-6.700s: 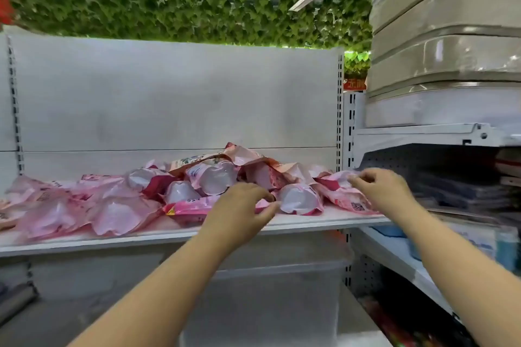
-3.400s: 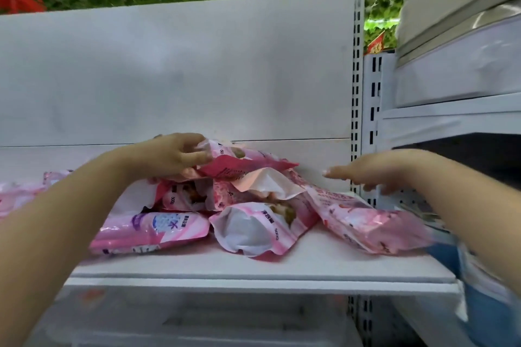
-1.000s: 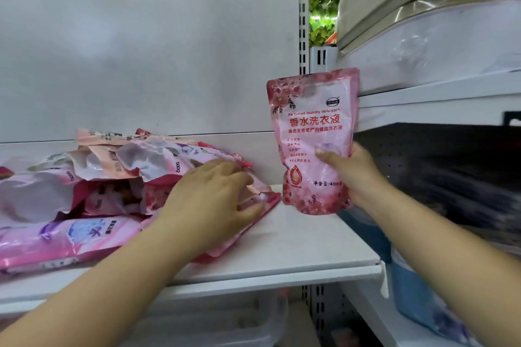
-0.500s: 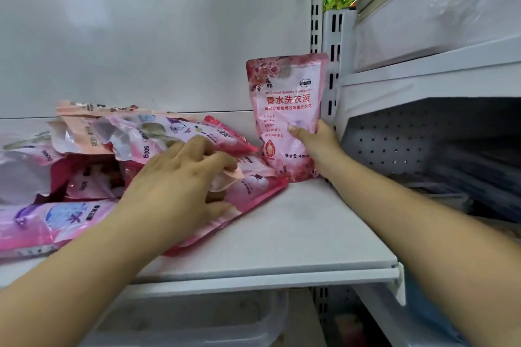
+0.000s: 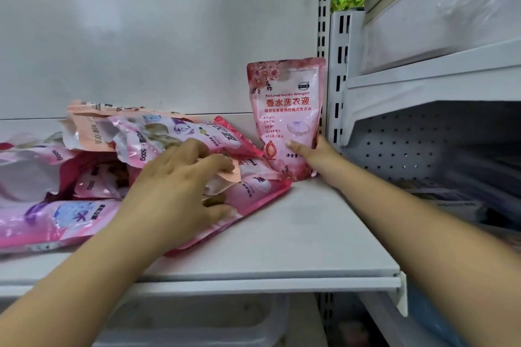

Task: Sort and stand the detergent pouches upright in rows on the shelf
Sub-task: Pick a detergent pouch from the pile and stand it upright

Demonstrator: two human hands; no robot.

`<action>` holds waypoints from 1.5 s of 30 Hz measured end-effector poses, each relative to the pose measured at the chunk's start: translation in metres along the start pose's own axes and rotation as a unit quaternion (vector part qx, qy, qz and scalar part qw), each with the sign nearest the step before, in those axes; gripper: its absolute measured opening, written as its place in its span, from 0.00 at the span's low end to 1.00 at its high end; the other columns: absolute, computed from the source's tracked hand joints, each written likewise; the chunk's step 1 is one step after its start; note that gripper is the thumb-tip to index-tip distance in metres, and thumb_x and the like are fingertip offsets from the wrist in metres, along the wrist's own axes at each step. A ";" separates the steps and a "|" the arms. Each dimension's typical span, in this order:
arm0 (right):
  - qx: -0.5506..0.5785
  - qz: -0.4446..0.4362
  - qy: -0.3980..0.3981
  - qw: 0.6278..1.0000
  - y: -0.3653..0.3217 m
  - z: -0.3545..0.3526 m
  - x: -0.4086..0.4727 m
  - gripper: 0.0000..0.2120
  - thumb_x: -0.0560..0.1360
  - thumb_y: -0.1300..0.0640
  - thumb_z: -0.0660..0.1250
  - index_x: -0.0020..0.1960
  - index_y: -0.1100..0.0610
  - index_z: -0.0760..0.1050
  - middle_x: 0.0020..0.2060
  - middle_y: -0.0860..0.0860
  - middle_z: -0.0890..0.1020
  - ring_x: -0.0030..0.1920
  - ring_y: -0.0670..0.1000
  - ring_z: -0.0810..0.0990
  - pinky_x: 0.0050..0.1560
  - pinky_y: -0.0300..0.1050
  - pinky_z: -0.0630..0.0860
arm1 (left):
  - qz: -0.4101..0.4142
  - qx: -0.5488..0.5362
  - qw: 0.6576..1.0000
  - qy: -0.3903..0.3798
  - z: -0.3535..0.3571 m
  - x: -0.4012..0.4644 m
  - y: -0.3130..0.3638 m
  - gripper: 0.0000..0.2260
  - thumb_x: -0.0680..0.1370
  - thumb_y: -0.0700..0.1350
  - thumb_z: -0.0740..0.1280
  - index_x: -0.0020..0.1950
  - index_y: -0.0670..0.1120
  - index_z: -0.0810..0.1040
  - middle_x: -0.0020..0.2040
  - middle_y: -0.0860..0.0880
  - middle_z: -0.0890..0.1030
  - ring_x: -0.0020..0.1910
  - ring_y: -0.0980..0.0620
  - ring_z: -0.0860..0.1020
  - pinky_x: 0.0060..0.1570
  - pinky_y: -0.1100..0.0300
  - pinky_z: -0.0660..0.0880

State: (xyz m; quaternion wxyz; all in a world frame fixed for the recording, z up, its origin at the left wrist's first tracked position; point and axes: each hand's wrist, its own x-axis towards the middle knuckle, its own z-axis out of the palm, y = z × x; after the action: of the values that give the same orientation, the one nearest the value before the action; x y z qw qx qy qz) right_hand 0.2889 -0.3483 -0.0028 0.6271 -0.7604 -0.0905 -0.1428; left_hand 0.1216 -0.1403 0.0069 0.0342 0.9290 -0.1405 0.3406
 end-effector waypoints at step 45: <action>0.388 0.033 0.017 0.921 -0.116 0.103 -0.070 0.18 0.71 0.73 0.64 0.53 0.54 0.68 0.40 0.55 0.76 0.35 0.52 0.76 0.37 0.49 0.75 | -0.055 -0.014 0.998 0.025 -0.004 -0.052 -0.013 0.41 0.67 0.71 0.25 0.74 0.52 0.46 0.75 0.54 0.43 0.71 0.61 0.37 0.70 0.60 0.34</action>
State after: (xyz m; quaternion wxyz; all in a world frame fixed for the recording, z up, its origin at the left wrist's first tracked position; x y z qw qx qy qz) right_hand 0.1964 -0.2214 0.0638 0.8788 -0.4576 -0.1027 -0.0885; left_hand 0.0847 -0.1149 -0.0228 0.0696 0.9259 -0.0927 0.3597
